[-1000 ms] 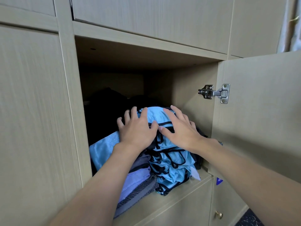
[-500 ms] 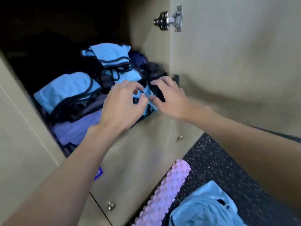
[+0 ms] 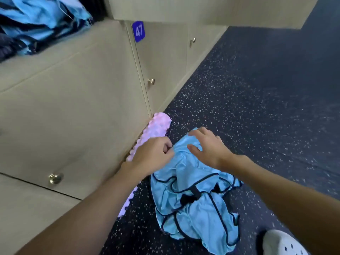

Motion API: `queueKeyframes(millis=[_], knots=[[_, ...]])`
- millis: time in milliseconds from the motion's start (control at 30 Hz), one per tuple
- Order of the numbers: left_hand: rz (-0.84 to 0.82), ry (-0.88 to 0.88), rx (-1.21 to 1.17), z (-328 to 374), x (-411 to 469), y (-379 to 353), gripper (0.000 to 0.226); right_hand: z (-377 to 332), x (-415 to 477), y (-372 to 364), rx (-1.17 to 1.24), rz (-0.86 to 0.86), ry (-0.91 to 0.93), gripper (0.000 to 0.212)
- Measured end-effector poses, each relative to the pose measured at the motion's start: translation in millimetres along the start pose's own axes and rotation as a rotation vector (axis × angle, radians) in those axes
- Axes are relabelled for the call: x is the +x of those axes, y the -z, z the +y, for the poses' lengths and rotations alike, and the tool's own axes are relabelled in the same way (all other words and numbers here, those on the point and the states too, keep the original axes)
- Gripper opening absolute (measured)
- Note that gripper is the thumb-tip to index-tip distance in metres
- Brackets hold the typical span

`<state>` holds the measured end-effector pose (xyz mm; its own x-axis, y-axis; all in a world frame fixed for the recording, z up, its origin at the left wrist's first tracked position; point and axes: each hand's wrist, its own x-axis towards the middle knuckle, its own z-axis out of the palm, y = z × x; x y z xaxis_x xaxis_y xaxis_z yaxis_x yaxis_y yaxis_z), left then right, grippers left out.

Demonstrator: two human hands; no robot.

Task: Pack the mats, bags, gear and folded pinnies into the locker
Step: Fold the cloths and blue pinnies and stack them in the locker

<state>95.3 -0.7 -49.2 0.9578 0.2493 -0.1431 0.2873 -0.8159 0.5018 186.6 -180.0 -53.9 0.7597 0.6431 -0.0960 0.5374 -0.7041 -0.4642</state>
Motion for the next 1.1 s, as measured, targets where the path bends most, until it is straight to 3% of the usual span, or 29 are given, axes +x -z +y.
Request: queueKeyframes(millis=[167, 300, 400, 533, 633, 733, 833, 933, 1033, 1100], knots=[[-0.216, 0.094, -0.019, -35.4, -24.7, -96.7, 0.018, 43.6, -39.1, -78.8, 0.018, -0.188, -0.033, 0.053], [-0.33, 0.108, -0.036, -54.4, -47.9, -135.8, 0.053, 58.8, -60.7, -114.7, -0.04, -0.317, 0.014, 0.058], [-0.305, 0.023, 0.03, -59.3, -54.1, -147.5, 0.051, 65.5, -73.7, -128.8, -0.067, -0.313, 0.022, 0.051], [-0.128, -0.129, 0.081, -46.6, -57.8, -154.3, 0.053, 63.6, -90.6, -131.9, -0.052, -0.267, 0.022, 0.039], [-0.209, -0.186, 0.146, -31.3, -59.8, -154.6, 0.067, 62.7, -105.2, -130.0, 0.087, -0.31, -0.03, 0.045], [-0.389, -0.203, 0.333, -25.3, -71.2, -156.0, 0.059, 65.7, -126.1, -126.7, 0.207, -0.361, -0.035, 0.045], [-0.427, -0.181, 0.39, -30.4, -88.3, -154.4, 0.044, 76.1, -143.9, -121.8, 0.249, -0.11, -0.027, 0.031], [-0.328, -0.121, 0.29, -32.1, -100.6, -149.8, 0.047, 90.8, -158.4, -119.5, 0.246, 0.07, -0.15, 0.033], [-0.209, -0.191, 0.246, -19.4, -106.1, -154.0, 0.043, 107.4, -174.5, -128.3, 0.03, -0.123, -0.308, 0.048], [-0.164, -0.262, 0.187, -5.2, -108.9, -162.1, 0.034, 113.2, -186.3, -136.6, 0.014, -0.236, -0.362, 0.06]])
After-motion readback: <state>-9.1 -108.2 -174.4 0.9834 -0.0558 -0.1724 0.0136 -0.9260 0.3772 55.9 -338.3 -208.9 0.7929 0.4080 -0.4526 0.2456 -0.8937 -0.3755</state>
